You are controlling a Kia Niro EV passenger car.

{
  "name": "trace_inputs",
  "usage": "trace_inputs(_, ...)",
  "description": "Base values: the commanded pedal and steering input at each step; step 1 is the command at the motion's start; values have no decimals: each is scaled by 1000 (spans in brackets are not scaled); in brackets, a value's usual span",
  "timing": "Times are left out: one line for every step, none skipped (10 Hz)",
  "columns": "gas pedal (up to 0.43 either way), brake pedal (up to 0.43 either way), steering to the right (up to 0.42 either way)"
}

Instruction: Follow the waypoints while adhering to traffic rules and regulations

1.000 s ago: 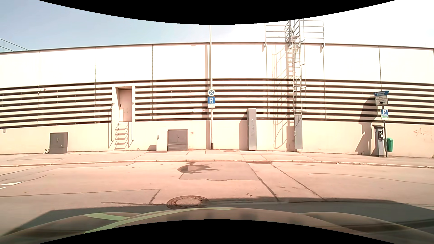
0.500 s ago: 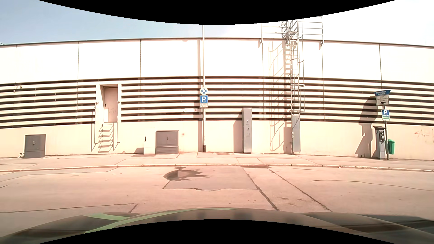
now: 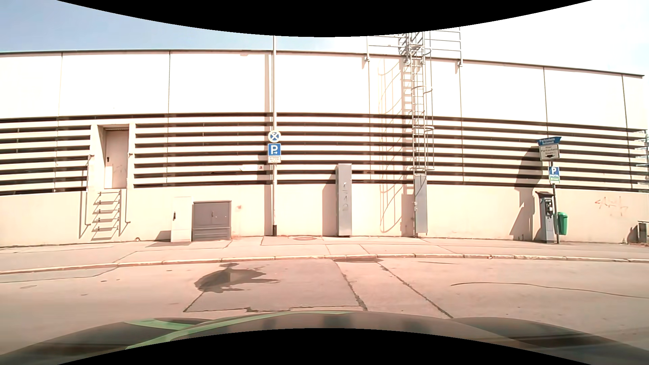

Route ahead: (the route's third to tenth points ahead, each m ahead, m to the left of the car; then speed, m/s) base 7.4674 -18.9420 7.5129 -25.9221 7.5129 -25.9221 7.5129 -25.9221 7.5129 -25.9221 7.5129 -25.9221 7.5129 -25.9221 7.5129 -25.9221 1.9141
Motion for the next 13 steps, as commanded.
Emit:
trace_inputs(59,0,569)
trace_inputs(67,0,617)
trace_inputs(67,0,655)
trace_inputs(79,0,680)
trace_inputs(79,0,714)
trace_inputs(87,0,747)
trace_inputs(98,0,772)
trace_inputs(98,0,788)
trace_inputs(110,0,798)
trace_inputs(110,0,799)
trace_inputs(110,0,800)
trace_inputs(118,0,800)
trace_inputs(130,0,799)
